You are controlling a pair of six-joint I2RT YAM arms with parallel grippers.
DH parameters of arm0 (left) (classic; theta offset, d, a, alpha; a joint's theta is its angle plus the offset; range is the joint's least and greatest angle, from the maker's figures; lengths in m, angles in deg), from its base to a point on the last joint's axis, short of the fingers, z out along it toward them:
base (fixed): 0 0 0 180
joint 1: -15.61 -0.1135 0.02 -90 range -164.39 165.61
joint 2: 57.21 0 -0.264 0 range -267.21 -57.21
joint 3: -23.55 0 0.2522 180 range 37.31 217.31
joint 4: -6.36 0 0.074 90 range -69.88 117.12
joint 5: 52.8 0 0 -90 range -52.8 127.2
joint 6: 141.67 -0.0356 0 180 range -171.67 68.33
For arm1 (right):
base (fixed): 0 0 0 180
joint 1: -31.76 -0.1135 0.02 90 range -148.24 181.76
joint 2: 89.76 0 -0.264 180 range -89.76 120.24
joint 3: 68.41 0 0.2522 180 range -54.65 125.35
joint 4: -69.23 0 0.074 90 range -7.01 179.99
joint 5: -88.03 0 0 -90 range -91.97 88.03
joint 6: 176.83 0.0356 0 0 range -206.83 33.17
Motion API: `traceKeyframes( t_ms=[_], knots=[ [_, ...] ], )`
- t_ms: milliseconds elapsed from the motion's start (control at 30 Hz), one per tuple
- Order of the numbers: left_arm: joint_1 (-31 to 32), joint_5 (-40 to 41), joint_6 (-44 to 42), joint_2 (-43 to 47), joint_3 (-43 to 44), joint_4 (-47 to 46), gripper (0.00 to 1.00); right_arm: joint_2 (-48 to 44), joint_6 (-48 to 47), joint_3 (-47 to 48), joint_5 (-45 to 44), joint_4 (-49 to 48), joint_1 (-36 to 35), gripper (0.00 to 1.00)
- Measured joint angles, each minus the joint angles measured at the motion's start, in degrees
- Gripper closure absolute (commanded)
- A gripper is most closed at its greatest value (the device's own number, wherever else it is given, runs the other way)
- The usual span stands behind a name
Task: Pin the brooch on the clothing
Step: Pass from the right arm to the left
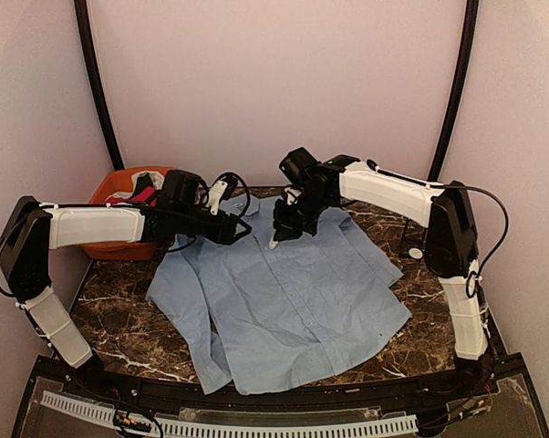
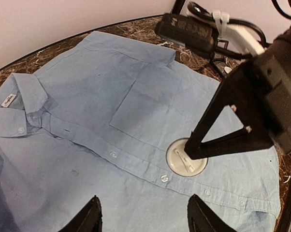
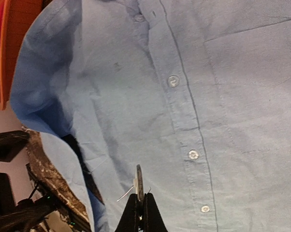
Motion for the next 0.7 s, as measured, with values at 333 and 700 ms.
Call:
traceKeyframes(
  t_ms=[333,700],
  knots=[
    [4.8,6.0,-7.0,4.4,-14.5,-15.8,0.26,-11.1,12.9,-14.9,18.4,-13.5,5.3,1.0],
    [9.6,9.9,-19.8,4.6,-16.2,-28.3,0.25,-12.9,25.0,-26.9,28.9,-26.4,6.3,1.0]
  ],
)
